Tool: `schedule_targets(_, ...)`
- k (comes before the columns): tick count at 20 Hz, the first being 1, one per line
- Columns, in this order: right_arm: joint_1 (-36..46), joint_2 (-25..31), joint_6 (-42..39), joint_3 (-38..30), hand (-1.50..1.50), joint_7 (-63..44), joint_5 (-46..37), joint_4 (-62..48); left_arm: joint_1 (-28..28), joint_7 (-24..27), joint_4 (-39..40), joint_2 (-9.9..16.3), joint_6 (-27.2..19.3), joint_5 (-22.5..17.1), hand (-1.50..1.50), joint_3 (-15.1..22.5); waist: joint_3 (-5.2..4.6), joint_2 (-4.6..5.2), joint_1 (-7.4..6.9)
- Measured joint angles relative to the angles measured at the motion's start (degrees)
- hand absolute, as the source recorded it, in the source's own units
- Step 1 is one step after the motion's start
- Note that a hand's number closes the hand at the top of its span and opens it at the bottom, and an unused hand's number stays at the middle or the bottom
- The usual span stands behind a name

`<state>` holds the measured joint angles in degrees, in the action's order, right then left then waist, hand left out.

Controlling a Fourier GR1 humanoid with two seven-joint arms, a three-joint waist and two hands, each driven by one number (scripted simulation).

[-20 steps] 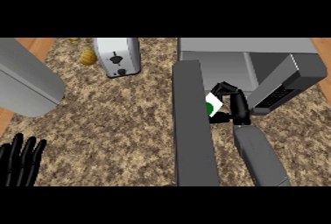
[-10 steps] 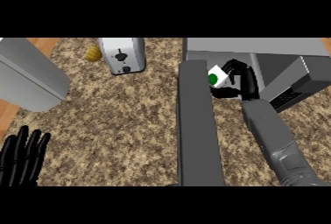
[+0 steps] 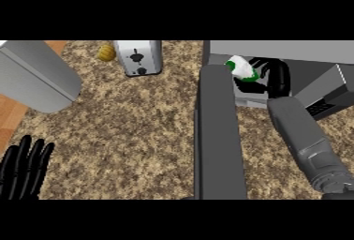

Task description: Pick up the milk, place it into the microwave and close the microwave

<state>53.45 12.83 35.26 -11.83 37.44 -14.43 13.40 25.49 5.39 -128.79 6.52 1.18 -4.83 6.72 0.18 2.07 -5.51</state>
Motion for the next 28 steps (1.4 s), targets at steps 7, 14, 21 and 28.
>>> schedule_targets(7, 4.8, 0.7, -0.7, 3.9, -1.5, -3.0, -5.0, -5.9, 0.0, -0.2, 0.2, 0.5, 0.1, 1.8, -1.5, 0.3, 0.0, 0.24, -0.77)
schedule_targets(14, 7.7, -1.1, -2.4, 4.7, -1.5, -4.5, -6.2, -8.1, -0.4, 0.6, 0.9, 0.6, 0.5, 2.7, -1.5, 0.8, 0.02, 0.42, -0.87)
schedule_targets(21, 7.8, -2.6, 0.2, 3.1, -1.5, -4.1, -5.0, -7.8, 0.3, 0.5, 0.2, 0.3, 0.2, 4.2, -1.5, 1.8, 0.02, 0.19, -0.26)
schedule_targets(28, 7.3, -0.7, 0.5, 1.1, -1.5, -2.7, -3.5, -7.0, 1.1, 0.3, 0.0, -0.5, -0.5, 6.5, -1.5, 3.8, 0.0, -0.16, 0.62)
